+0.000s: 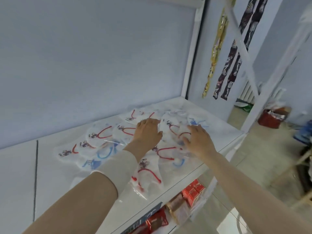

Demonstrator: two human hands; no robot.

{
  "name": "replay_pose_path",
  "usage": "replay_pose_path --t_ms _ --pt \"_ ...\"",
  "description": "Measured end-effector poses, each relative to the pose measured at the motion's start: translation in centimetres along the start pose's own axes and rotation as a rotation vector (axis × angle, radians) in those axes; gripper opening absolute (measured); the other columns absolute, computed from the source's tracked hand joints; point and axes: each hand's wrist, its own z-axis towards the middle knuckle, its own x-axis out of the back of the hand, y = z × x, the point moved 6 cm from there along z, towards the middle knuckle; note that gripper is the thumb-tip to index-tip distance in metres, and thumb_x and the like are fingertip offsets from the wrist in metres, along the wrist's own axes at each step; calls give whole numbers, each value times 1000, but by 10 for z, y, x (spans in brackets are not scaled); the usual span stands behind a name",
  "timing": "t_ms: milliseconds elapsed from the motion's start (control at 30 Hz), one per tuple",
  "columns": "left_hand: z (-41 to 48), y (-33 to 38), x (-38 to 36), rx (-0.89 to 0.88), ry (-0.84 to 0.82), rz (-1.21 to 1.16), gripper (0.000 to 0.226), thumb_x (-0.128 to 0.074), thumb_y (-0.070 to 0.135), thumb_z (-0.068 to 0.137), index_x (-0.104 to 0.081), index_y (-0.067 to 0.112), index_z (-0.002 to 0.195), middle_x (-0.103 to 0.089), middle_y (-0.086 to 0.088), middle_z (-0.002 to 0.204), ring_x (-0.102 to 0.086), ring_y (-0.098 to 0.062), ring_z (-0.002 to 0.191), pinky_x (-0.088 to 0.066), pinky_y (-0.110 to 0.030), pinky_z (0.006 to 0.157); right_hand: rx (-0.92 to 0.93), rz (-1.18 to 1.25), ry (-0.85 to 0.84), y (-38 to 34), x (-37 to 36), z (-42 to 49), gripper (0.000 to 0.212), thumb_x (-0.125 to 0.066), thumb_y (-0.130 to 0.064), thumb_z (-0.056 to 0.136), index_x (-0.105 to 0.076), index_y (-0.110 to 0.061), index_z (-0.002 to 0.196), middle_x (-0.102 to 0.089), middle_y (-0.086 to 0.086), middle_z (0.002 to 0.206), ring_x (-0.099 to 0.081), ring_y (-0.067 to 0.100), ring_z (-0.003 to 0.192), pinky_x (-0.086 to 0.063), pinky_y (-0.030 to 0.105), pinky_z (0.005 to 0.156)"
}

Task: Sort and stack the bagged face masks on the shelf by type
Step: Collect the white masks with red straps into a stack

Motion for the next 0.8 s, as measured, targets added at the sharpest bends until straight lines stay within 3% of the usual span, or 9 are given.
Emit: replay_pose_path --t_ms 200,433,533,667,800 --pt "47 31 -24 -9 -26 -42 46 -43 33 96 -40 18 139 -42 -4 143 -37 -23 134 -25 -34 110 -104 113 -100 57 6 29 57 -51 -40 91 -40 -12 139 -44 10 139 -40 27 128 -34 34 104" --pt "64 34 -46 61 -6 -75 44 -44 34 96 -42 20 138 -44 1 142 -37 -19 134 -23 -30 111 38 35 -270 67 -16 72 62 -67 -58 71 -56 -10 110 -49 9 110 -46 30 112 -41 33 88" --pt "64 35 -51 115 23 -102 44 -45 33 96 -43 20 138 -44 3 142 -35 -17 135 -23 -27 110 96 113 -286 69 -16 83 66 -74 -52 68 -57 -9 115 -50 10 115 -45 26 113 -42 33 91" --pt "68 46 -48 145 84 -133 48 -51 32 94 -40 21 140 -41 3 146 -33 -16 137 -21 -26 111 214 320 -283 70 -7 95 52 -78 -35 70 -53 -8 107 -58 0 101 -57 20 97 -42 28 74" --pt "72 66 -35 149 120 -232 49 -59 33 90 -47 21 136 -53 3 136 -51 -17 123 -36 -27 104 404 557 -269 64 11 108 36 -79 -24 72 -56 -19 99 -60 -6 90 -56 11 79 -40 16 65"
